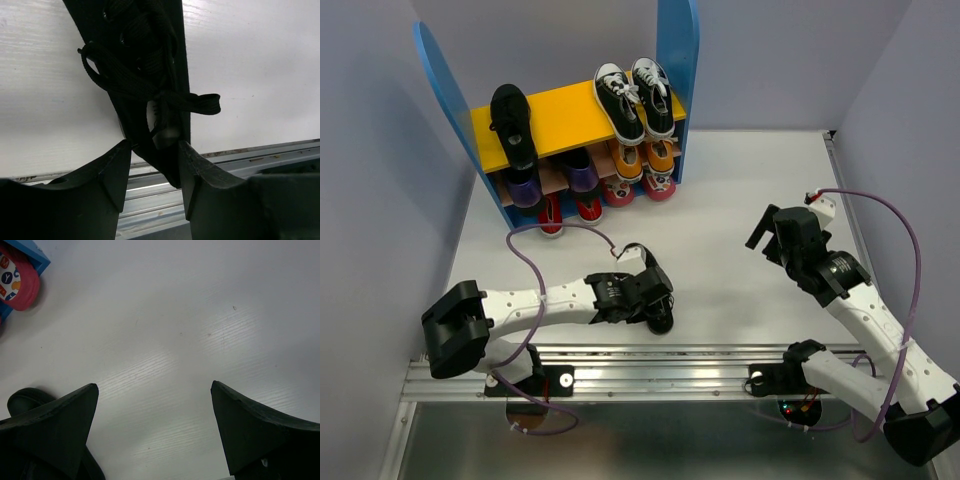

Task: Place and organize the shoes onto the shoe shelf

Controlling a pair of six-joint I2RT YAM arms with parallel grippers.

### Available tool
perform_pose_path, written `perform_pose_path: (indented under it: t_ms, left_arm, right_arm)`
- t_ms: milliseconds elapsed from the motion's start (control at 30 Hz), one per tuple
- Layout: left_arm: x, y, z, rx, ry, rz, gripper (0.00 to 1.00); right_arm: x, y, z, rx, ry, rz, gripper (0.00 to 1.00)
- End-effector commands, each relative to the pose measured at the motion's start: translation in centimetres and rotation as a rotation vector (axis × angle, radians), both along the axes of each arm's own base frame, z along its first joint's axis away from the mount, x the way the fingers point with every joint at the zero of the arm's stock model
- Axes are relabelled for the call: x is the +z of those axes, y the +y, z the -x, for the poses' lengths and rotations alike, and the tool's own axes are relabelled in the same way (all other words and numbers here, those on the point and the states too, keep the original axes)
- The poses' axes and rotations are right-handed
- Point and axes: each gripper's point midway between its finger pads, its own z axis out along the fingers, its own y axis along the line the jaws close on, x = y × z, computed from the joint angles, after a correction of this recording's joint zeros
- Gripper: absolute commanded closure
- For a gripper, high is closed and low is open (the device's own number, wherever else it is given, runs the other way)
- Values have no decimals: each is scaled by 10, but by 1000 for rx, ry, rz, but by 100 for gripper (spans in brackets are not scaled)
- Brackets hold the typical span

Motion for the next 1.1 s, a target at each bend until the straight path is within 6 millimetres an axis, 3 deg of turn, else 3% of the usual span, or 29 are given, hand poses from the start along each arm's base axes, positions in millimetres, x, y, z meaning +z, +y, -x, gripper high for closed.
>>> perform_pose_path:
  t_ms: [0, 100, 333, 433, 467, 533, 567, 600, 633, 800, 1000, 1067]
  left_arm:
    - [-6, 12, 0, 65, 1, -31, 48]
    - [-10, 13, 1, 70, 8, -42, 49]
    - [-44, 13, 8, 60, 76, -123, 50]
    - [-52, 11, 10, 61, 98, -141, 55]
    - [-52, 13, 11, 62, 104, -151, 63]
    - [-40, 15, 8, 70, 86, -154, 75]
    - [-33, 16, 6, 77, 74, -154, 95]
    - [-18, 13, -3, 92, 35, -141, 100]
    - [-11, 22, -3, 99, 27, -175, 100]
    - [60, 29, -21, 111, -103, -144, 100]
    - [114, 41, -25, 8, -191, -180, 100]
    - [124, 56, -23, 2, -198, -228, 100]
  right_arm:
    - [10, 2, -6, -5, -46, -19, 0]
    - [9, 2, -6, -5, -45, -18, 0]
    - [10, 1, -5, -4, -49, -19, 0]
    - [10, 1, -5, -1, -50, -16, 0]
    - [12, 1, -5, 1, -53, -17, 0]
    - [13, 1, -5, -1, -58, -16, 0]
    - [13, 0, -5, 1, -59, -14, 0]
    - [15, 0, -4, 0, -63, -15, 0]
    - [15, 0, -4, -1, -64, -17, 0]
    - [10, 1, -5, -3, -54, -20, 0]
    - [8, 2, -6, 0, -52, -20, 0]
    - [9, 2, -6, -1, -53, -22, 0]
